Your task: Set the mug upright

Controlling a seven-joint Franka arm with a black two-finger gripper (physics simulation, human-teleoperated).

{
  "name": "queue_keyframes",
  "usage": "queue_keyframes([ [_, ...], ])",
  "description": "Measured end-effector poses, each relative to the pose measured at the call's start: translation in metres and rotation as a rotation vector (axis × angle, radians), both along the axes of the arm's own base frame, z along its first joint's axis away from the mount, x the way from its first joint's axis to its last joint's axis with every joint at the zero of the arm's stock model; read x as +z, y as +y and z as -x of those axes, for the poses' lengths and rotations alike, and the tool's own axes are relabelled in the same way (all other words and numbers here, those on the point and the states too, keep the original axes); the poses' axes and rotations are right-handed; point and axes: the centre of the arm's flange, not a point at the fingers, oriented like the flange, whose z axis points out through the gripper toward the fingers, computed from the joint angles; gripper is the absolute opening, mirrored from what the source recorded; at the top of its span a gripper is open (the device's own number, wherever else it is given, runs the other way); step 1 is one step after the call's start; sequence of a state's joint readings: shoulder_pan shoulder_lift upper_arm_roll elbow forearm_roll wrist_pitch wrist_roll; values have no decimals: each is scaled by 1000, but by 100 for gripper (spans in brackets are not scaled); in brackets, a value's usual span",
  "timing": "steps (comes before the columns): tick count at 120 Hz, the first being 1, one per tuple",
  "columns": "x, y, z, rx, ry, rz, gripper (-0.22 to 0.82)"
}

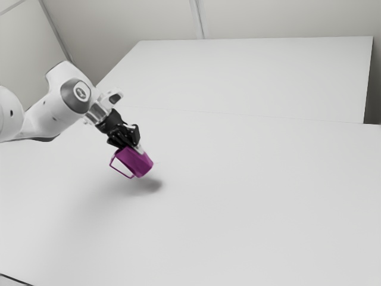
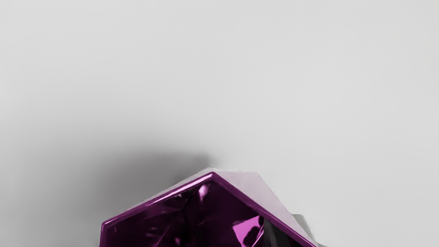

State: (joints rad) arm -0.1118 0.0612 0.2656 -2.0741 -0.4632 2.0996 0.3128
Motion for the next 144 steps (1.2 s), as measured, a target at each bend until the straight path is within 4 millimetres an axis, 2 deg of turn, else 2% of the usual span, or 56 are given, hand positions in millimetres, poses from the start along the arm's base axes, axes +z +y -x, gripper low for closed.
queue_keyframes([
  [34,-19,-10,14,130,73,-285,-18],
  [71,-26,-39,12,244,20,-406,-18],
  [79,-34,-42,15,273,19,-410,-18],
  [121,-53,-22,25,468,3,-387,-18],
  [137,-58,-22,27,514,11,-379,-18],
  [144,-58,-24,26,524,13,-375,-7],
])
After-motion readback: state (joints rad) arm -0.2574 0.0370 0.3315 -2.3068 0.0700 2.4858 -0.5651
